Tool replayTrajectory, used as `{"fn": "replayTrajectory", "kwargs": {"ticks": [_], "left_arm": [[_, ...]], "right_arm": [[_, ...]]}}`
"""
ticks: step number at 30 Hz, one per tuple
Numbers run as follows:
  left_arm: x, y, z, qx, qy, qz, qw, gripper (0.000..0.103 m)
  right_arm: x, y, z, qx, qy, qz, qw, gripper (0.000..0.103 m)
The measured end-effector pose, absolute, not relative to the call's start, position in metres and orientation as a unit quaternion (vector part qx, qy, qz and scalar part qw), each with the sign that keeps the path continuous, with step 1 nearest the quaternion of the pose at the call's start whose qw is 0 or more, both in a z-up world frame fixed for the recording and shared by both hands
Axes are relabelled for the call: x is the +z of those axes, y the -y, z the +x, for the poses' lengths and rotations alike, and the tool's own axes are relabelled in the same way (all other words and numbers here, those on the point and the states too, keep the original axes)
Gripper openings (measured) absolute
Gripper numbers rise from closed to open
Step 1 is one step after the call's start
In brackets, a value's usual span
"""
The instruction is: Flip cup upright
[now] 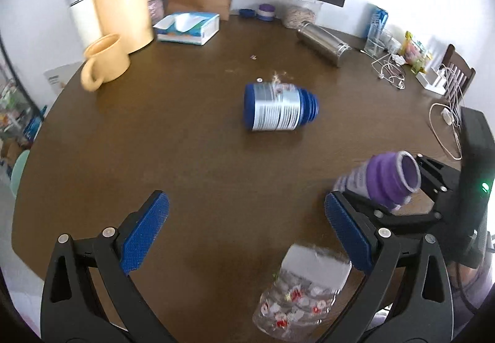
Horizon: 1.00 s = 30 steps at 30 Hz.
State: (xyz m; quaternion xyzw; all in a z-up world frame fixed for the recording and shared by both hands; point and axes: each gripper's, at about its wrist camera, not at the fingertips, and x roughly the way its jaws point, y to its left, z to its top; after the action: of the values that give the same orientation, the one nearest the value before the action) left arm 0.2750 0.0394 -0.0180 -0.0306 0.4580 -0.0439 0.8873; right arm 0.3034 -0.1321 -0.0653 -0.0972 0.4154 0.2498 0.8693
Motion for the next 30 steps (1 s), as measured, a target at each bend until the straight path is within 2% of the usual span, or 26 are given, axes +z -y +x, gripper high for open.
{"fn": "replayTrajectory", "kwargs": {"ticks": [3,4,6,16,21,26,30], "left_arm": [[-0.022,-0.037,0.264,-0.046,-0.455,-0.039,0.888,0.100],[-0.022,-0.036,0.260,-0.046,-0.456,-0.040,0.888,0.100],[-0.021,-0.035,0.250,-0.051,-0.451,-0.041,0.890,0.101],[-0.002,-0.038,0.194,-0.034,-0.423,-0.049,0.904,0.103],[0.013,-0.036,0.145,-0.024,-0.383,-0.033,0.923,0.103],[0.016,-0.032,0.089,-0.012,-0.352,-0.019,0.936,0.103],[0.019,-0.025,0.049,-0.019,-0.317,0.003,0.948,0.103]], "right_arm": [[-0.071,0.133,0.302,0.232,-0.420,-0.092,0.873,0.071],[-0.068,0.134,0.299,0.232,-0.412,-0.095,0.876,0.080],[-0.062,0.133,0.293,0.214,-0.397,-0.109,0.886,0.084],[-0.002,0.173,0.215,0.201,-0.370,-0.060,0.905,0.084],[0.019,0.205,0.160,0.205,-0.352,-0.022,0.913,0.084],[0.021,0.223,0.101,0.217,-0.342,0.006,0.914,0.085],[0.005,0.221,0.050,0.165,-0.311,-0.031,0.936,0.085]]}}
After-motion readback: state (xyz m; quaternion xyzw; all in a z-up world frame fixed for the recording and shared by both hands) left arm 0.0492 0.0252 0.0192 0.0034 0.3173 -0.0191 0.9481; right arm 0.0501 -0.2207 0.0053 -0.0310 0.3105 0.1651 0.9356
